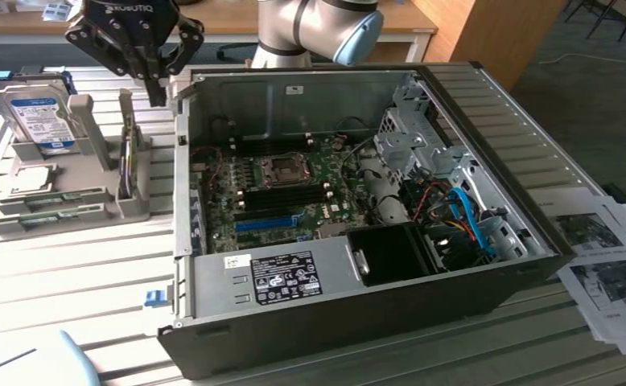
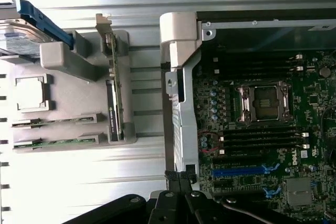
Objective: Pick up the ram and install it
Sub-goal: 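Reach for the ram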
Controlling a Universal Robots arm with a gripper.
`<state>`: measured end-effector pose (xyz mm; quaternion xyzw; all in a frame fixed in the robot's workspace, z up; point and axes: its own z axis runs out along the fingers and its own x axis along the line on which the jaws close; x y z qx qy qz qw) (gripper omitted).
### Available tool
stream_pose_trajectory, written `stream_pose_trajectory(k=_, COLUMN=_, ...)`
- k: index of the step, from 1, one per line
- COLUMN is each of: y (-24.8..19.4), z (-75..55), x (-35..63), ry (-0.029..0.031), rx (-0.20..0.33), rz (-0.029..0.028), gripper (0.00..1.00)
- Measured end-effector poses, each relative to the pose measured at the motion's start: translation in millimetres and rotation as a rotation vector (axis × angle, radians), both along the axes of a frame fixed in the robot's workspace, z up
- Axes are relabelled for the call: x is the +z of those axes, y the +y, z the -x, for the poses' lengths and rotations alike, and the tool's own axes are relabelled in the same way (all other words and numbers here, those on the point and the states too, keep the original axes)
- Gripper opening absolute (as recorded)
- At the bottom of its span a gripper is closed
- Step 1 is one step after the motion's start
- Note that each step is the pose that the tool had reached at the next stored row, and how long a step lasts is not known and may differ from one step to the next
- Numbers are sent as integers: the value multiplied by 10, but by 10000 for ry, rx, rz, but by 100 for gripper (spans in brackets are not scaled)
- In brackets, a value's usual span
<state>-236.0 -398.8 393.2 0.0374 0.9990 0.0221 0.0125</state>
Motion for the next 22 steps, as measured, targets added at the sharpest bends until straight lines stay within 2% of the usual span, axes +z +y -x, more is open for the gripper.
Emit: stream_pose_trajectory(k=22, y=0, z=532, x=-1, ry=0, rx=1, rz=1, gripper=9)
